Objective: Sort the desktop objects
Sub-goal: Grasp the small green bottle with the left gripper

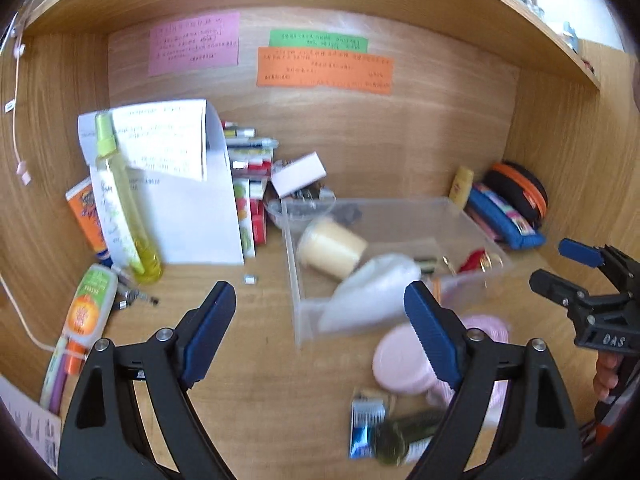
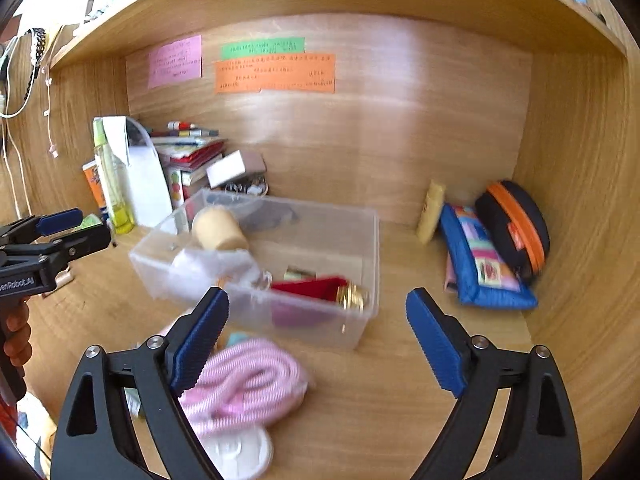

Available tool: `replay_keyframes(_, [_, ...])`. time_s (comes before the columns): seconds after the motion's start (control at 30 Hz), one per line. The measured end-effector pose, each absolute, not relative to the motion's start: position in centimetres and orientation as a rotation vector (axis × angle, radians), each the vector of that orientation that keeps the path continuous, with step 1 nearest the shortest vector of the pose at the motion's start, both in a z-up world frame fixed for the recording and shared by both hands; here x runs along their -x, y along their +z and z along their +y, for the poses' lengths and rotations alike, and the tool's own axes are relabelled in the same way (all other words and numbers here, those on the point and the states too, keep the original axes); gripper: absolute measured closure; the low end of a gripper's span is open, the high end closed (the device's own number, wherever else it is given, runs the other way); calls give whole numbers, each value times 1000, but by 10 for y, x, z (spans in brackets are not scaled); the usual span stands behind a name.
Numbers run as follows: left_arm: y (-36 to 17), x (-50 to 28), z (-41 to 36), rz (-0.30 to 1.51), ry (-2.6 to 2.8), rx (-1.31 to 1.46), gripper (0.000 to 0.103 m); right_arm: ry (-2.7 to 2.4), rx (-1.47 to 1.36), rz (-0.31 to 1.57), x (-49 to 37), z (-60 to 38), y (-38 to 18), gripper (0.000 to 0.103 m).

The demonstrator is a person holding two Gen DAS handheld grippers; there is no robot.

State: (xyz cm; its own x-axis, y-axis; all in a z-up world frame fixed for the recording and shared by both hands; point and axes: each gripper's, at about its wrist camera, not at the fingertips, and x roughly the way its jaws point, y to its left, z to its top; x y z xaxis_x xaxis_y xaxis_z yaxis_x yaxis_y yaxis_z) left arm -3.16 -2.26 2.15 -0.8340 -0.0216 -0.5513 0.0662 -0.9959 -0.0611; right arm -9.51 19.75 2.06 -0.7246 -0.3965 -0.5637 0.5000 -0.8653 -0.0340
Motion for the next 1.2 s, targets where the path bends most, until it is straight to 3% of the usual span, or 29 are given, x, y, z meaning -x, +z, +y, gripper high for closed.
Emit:
replay_keyframes(0.27, [-7, 1, -7, 69, -2966, -1030, 16, -2502, -866, 246, 76, 212, -4, 14])
replay_keyframes(0.73, [-49, 2, 13, 214, -2964, -1294, 16, -2335, -1039, 265, 43, 216, -57, 14])
replay_keyframes(1.2, [-66, 20, 28, 242, -2965, -1363, 16, -2270, -1057, 257, 48, 199, -71, 13])
